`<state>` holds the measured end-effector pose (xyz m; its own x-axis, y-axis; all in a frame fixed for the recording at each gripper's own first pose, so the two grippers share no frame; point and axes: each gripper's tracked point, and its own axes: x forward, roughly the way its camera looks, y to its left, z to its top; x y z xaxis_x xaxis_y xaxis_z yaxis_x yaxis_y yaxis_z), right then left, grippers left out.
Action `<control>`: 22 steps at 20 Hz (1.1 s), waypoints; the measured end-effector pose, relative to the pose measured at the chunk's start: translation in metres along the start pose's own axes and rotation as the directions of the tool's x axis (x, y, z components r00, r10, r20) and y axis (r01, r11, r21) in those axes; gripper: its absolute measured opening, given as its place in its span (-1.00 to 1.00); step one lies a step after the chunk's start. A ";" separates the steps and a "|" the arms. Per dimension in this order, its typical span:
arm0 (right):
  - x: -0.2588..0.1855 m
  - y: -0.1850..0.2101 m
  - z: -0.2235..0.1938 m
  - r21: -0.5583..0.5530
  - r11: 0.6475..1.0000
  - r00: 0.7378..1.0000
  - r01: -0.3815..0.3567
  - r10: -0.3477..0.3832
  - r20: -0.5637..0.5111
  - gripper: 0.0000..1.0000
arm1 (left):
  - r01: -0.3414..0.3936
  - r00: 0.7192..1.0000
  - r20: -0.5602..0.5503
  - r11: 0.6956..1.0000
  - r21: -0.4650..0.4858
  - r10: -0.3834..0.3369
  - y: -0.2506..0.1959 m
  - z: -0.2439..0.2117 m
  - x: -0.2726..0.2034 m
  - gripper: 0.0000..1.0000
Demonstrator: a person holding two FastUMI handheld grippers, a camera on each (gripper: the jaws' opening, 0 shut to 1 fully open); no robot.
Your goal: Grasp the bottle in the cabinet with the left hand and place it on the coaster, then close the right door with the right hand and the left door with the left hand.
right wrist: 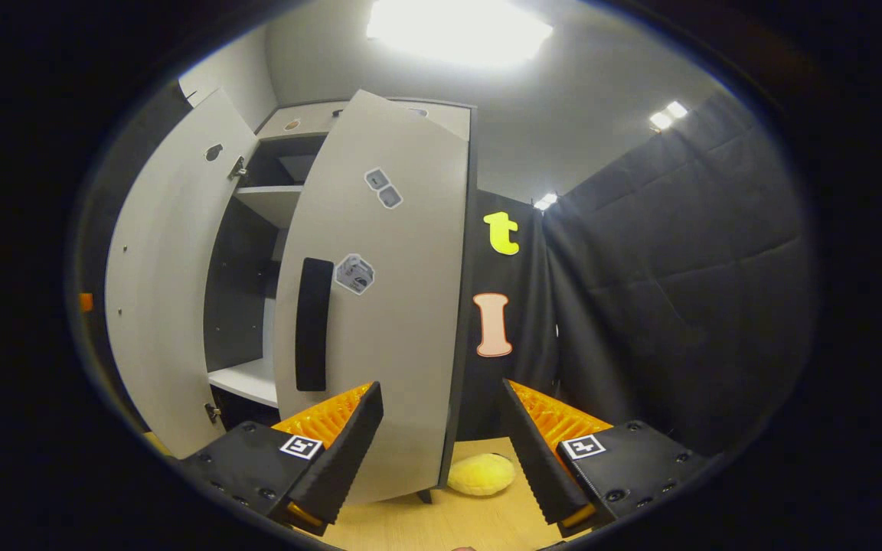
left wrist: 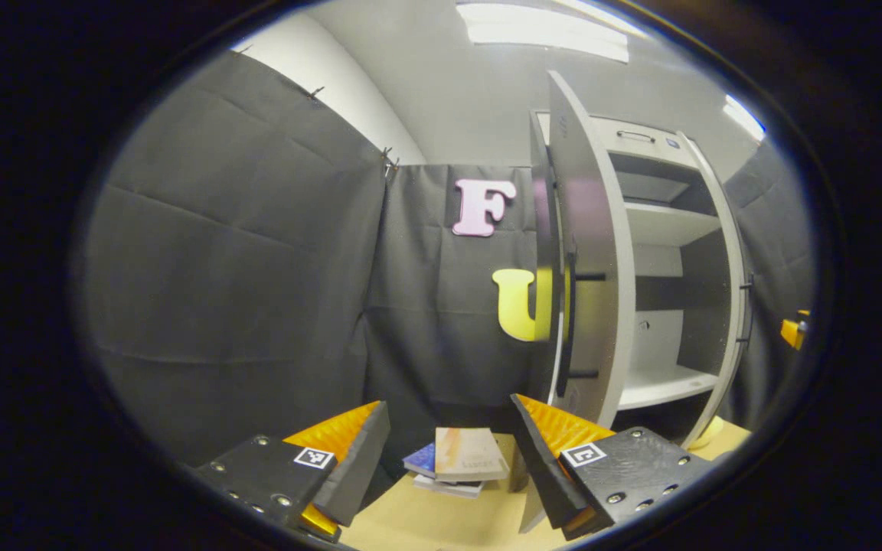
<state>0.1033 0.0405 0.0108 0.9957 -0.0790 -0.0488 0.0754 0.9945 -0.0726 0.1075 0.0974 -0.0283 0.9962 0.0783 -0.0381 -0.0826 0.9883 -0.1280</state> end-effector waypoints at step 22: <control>-0.036 -0.098 -0.035 -0.008 0.993 0.990 0.117 -0.117 -0.074 0.95 | 0.065 0.992 0.102 0.993 0.099 -0.075 -0.032 0.028 0.027 0.96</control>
<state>0.0584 -0.0564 -0.0152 0.9733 -0.1997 -0.1131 0.1907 0.9779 -0.0856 0.1376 0.0717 0.0024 0.9972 0.0166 0.0726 -0.0144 0.9994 -0.0314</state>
